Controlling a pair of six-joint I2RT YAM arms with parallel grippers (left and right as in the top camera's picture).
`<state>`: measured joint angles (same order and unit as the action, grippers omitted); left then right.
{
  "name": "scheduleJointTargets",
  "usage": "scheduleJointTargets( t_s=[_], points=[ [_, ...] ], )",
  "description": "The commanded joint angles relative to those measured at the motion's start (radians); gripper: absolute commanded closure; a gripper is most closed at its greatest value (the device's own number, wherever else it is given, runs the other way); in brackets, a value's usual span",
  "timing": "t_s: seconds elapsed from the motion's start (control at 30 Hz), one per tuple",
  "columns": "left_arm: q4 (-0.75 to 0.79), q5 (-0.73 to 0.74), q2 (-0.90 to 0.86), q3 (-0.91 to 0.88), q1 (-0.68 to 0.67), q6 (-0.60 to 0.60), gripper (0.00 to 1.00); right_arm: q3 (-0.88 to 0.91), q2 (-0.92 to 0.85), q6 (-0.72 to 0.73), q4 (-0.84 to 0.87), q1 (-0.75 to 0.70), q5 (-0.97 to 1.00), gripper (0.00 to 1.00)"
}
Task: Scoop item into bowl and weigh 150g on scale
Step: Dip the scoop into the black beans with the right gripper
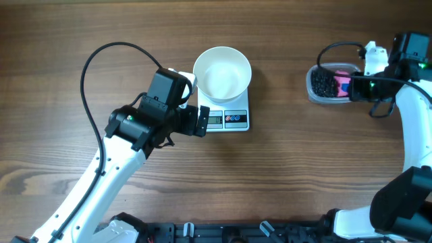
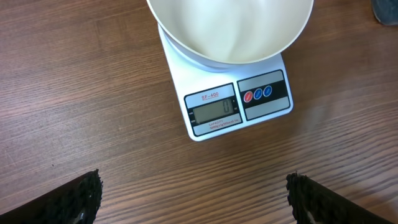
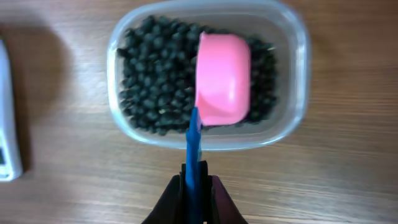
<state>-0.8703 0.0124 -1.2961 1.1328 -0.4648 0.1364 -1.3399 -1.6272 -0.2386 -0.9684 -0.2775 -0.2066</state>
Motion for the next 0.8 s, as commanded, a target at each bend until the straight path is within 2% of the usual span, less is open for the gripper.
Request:
scheduleJointTargets(
  t_s=[0.0,0.23,0.3,0.63,0.7,0.77],
  points=[
    [0.003,-0.002,-0.004,-0.001,0.002,0.009,0.0,0.034,-0.019,-0.019,-0.025,0.005,-0.111,0.95],
    [0.002,-0.002,-0.004,-0.001,0.002,0.009,0.0,0.034,-0.019,-0.016,-0.032,-0.027,-0.112,0.96],
    [0.003,-0.002,-0.004,-0.001,0.002,0.009,0.0,0.034,-0.019,-0.023,-0.03,-0.057,-0.176,0.96],
    [0.002,-0.002,-0.004,-0.001,0.002,0.009,0.0,0.079,-0.019,0.06,0.044,-0.07,-0.301,0.96],
    [0.003,-0.002,-0.004,-0.001,0.002,0.009,0.0,0.079,-0.019,0.115,0.011,-0.07,-0.301,0.96],
    [0.003,-0.002,-0.004,-0.001,0.002,0.009,0.0,0.079,-0.019,0.105,-0.011,-0.07,-0.293,0.96]
  ],
)
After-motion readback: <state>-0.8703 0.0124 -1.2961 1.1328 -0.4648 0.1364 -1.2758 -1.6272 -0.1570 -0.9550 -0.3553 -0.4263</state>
